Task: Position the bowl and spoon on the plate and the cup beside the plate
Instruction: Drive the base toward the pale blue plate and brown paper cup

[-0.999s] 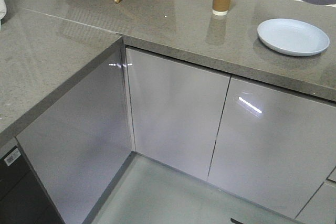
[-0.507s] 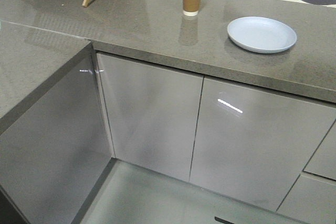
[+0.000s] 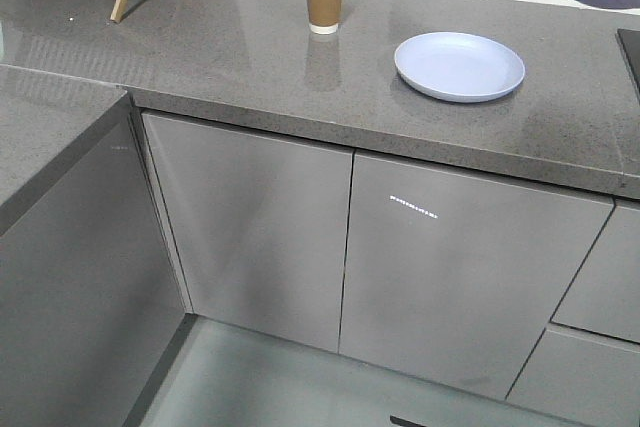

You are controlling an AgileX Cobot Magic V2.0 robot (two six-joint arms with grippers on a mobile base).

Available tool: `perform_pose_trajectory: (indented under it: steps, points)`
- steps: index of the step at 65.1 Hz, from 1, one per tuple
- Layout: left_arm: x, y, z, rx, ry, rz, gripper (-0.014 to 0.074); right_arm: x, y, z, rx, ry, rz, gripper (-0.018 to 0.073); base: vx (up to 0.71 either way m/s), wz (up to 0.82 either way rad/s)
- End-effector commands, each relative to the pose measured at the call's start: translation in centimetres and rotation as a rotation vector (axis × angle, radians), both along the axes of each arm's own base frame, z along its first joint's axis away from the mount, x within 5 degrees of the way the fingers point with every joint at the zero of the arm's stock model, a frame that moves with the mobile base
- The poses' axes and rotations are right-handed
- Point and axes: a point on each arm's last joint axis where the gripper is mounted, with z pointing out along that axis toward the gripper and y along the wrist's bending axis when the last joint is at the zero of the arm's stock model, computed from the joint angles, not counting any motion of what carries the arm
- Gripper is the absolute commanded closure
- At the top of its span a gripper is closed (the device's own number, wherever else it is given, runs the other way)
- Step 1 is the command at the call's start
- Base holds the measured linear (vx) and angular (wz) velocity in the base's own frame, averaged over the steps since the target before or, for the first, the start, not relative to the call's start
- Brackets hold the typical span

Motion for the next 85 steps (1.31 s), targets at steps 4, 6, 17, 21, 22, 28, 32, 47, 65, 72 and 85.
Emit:
perform_pose_trajectory:
  steps: [4, 6, 17, 21, 22, 28, 32, 47, 65, 72, 85]
  points:
    - [-0.86, 0.02, 2.04, -0.033, -0.115, 0.006, 0.0602, -1.08, 0.54, 2.08, 0.042, -0.092, 0.010, 0.0564, 0.02, 0.03]
    - [-0.86, 0.02, 2.04, -0.033, -0.115, 0.006, 0.0602, -1.08, 0.54, 2.08, 0.042, -0.092, 0.010, 0.0564, 0.01, 0.05]
    - [-0.86, 0.02, 2.04, -0.033, -0.115, 0.006, 0.0602, -1.08, 0.54, 2.08, 0.042, -0.092, 0.010, 0.0564, 0.01, 0.04]
    - [-0.86, 0.02, 2.04, -0.033, -0.115, 0.006, 0.0602, -1.08, 0.54, 2.08, 0.042, -0.092, 0.010, 0.0564, 0.01, 0.03]
    - [-0.86, 0.02, 2.04, -0.033, -0.115, 0.006, 0.0602, -1.08, 0.54, 2.08, 0.042, -0.092, 0.010, 0.0564, 0.01, 0.03]
    - [-0.86, 0.02, 2.04, -0.033, -0.115, 0.006, 0.0602, -1.08, 0.54, 2.08, 0.042, -0.092, 0.010, 0.0564, 0.01, 0.04]
    - [-0.86, 0.02, 2.04, -0.033, -0.115, 0.006, 0.0602, -1.08, 0.54, 2.08, 0.042, -0.092, 0.010, 0.0564, 0.02, 0.06]
    - [-0.86, 0.02, 2.04, -0.033, -0.115, 0.006, 0.0602, -1.08, 0.54, 2.08, 0.042, -0.092, 0.010, 0.0564, 0.03, 0.08]
    - [-0.86, 0.02, 2.04, -0.033, -0.115, 0.006, 0.0602, -1.08, 0.54, 2.08, 0.042, -0.092, 0.010, 0.0564, 0.07, 0.06]
    - [-0.86, 0.02, 2.04, -0.033, -0.115, 0.006, 0.0602, -1.08, 0.54, 2.08, 0.042, -0.092, 0.010, 0.0564, 0.08, 0.00]
    - [-0.86, 0.02, 2.04, -0.033, -0.115, 0.006, 0.0602, -1.08, 0.54, 2.08, 0.042, -0.092, 0.010, 0.0564, 0.08, -0.05]
